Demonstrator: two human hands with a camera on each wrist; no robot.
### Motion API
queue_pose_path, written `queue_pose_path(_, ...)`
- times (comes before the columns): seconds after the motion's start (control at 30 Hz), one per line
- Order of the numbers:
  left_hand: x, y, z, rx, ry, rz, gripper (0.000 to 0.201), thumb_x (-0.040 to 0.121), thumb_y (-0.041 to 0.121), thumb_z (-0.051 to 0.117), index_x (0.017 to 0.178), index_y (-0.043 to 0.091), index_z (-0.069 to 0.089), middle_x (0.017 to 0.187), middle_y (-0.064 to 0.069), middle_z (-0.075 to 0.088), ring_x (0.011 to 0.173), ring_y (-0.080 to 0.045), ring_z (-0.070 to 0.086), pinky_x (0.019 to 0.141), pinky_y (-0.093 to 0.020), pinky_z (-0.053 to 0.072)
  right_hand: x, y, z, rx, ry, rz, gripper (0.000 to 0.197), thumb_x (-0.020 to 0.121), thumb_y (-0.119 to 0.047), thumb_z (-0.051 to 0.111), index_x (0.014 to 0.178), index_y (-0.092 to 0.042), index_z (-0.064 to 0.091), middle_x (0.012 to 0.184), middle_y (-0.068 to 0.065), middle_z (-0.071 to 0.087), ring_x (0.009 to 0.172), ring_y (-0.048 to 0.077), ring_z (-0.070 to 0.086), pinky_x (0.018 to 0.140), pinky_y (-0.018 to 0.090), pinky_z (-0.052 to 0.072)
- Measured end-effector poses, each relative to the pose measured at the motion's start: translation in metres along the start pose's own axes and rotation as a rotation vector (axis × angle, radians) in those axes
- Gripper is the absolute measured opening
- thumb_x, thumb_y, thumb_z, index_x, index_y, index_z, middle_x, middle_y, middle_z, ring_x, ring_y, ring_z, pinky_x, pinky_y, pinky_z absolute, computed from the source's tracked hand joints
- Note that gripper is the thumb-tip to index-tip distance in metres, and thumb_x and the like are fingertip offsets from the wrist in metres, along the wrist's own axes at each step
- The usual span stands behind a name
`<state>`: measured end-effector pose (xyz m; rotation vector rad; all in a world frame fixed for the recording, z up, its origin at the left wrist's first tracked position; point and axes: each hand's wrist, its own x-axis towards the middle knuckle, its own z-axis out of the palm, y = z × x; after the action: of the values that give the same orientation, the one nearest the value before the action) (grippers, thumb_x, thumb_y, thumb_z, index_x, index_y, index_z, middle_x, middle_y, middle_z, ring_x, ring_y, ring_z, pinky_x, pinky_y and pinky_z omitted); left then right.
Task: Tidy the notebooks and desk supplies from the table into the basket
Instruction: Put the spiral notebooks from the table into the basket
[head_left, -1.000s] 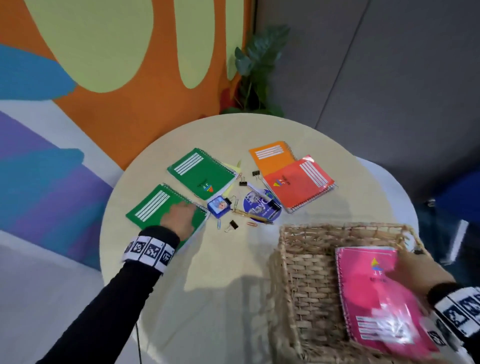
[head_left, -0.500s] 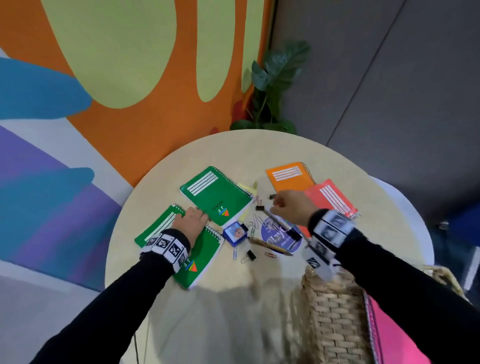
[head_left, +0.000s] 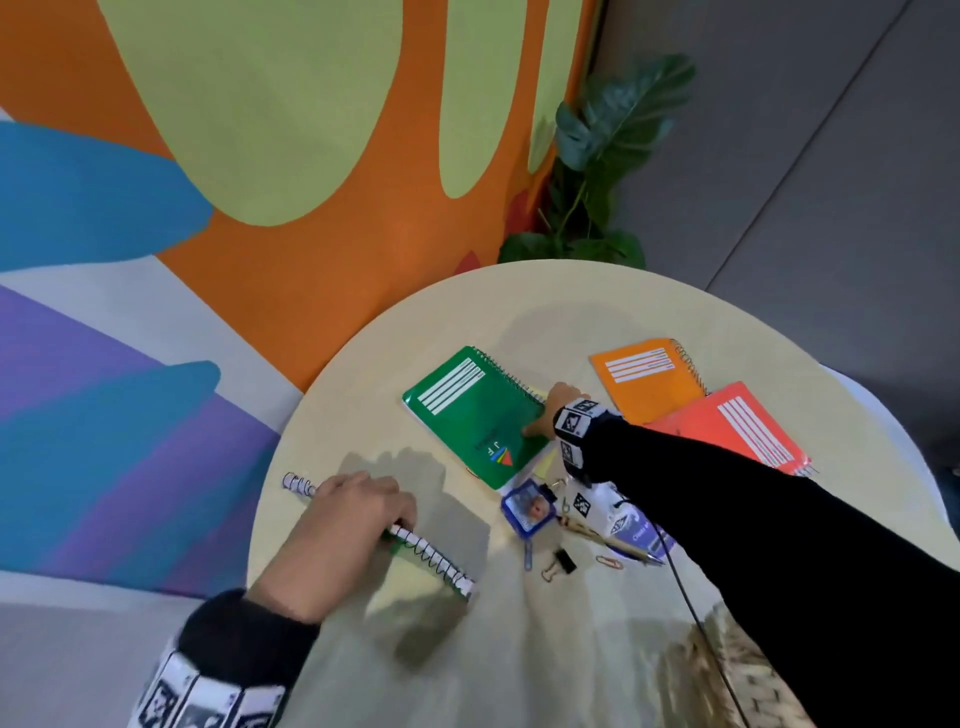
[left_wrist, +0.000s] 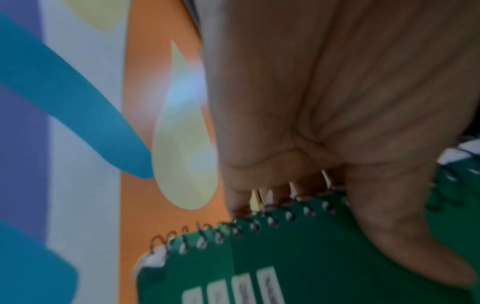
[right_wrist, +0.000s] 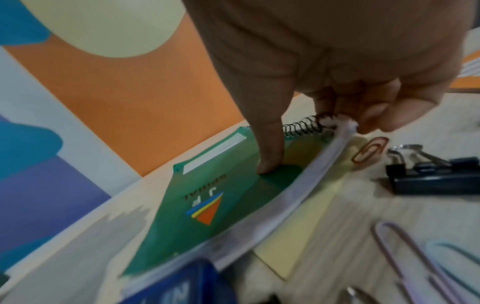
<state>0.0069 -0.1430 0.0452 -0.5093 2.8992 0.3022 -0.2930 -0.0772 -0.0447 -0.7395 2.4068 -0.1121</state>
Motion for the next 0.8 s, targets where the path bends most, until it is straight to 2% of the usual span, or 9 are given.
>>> queue_pose_path(0.07,-0.02,-0.001,0.004,-0.125,0.098,-0.033,0.066,0.04,-0.008,0.087,0.079,0.036,0.055,0.07,0.015,0.062,0.061,-0.014,0.058,0.053,-0.015,0.033,-0.001,-0.005,-0.005,0.016,-0.023,-0.013,0.03,0.08,-0.037,0.068,0.07,-0.015,0.052,0.085,0.01,0.054,0.075,0.025,0.052,0.066,0.029,0.04)
queue_pose_path(0.17,-0.043,0.015,0.005,-0.293,0.271,-0.124,0.061,0.061,-0.011,0.076,0.091,0.035,0.051,0.086,0.014,0.059,0.07,-0.02,0.058,0.057,-0.031,0.05,-0.011,-0.02,-0.015,0.109,-0.031,-0.093,0.031,0.089,-0.033,0.058,0.075,-0.009,0.047,0.087,0.011,0.052,0.077,0.026,0.054,0.067,0.032,0.048)
queue_pose_path(0.23,-0.055,0.026,0.01,-0.411,0.382,-0.196,0.052,0.075,-0.01,0.072,0.095,0.035,0.053,0.092,0.021,0.056,0.07,-0.011,0.058,0.057,-0.021,0.046,-0.032,-0.027,-0.03,0.266,0.028,-0.197,0.022,0.091,-0.025,0.055,0.087,-0.006,0.045,0.092,0.013,0.05,0.084,0.029,0.057,0.063,0.035,0.054)
queue_pose_path(0.33,-0.065,0.045,0.021,-0.577,0.455,-0.246,0.051,0.086,-0.003,0.068,0.096,0.044,0.051,0.097,0.039,0.055,0.081,0.01,0.055,0.069,0.001,0.041,-0.09,-0.023,-0.069,0.333,0.206,-0.328,0.021,0.093,-0.02,0.054,0.101,-0.001,0.049,0.092,0.011,0.05,0.078,0.025,0.051,0.046,0.025,0.039)
queue_pose_path(0.47,-0.067,0.079,0.035,-0.822,0.43,-0.368,0.072,0.093,0.006,0.063,0.084,0.074,0.042,0.083,0.0,0.068,0.074,-0.024,0.061,0.062,0.01,0.036,-0.186,0.027,-0.132,0.259,0.424,-0.506,0.025,0.084,-0.013,0.06,0.106,-0.004,0.052,0.092,0.007,0.055,0.085,0.029,0.054,0.066,0.032,0.036)
queue_pose_path(0.53,-0.066,0.095,0.042,-0.91,0.419,-0.356,0.067,0.096,0.009,0.06,0.088,0.073,0.043,0.085,-0.016,0.07,0.08,-0.037,0.065,0.062,-0.003,0.045,-0.237,0.064,-0.158,0.209,0.47,-0.554,0.024,0.077,-0.01,0.057,0.101,-0.01,0.054,0.09,0.007,0.062,0.087,0.029,0.061,0.073,0.036,0.045)
queue_pose_path(0.6,-0.064,0.107,0.047,-0.933,0.441,-0.334,0.05,0.099,0.01,0.056,0.105,0.06,0.051,0.088,-0.014,0.068,0.088,-0.038,0.067,0.071,-0.028,0.046,-0.291,0.099,-0.179,0.057,0.519,-0.531,0.025,0.078,-0.01,0.057,0.102,-0.017,0.059,0.093,0.004,0.066,0.085,0.023,0.061,0.078,0.036,0.047)
queue_pose_path(0.7,-0.055,0.121,0.049,-0.956,0.48,-0.34,0.031,0.099,0.012,0.057,0.126,0.027,0.05,0.094,-0.007,0.064,0.093,-0.035,0.066,0.079,-0.035,0.046,-0.349,0.141,-0.197,-0.224,0.45,-0.496,0.028,0.081,-0.008,0.063,0.104,-0.025,0.066,0.085,-0.004,0.068,0.075,0.006,0.055,0.075,0.027,0.043)
queue_pose_path(0.8,-0.053,0.144,0.042,-1.012,0.491,-0.281,0.027,0.096,0.022,0.055,0.112,0.043,0.052,0.098,-0.004,0.063,0.09,-0.027,0.06,0.08,-0.031,0.046,-0.365,0.176,-0.182,-0.445,0.153,-0.392,0.037,0.079,-0.005,0.063,0.1,-0.035,0.069,0.093,-0.008,0.073,0.084,0.014,0.063,0.08,0.029,0.048)
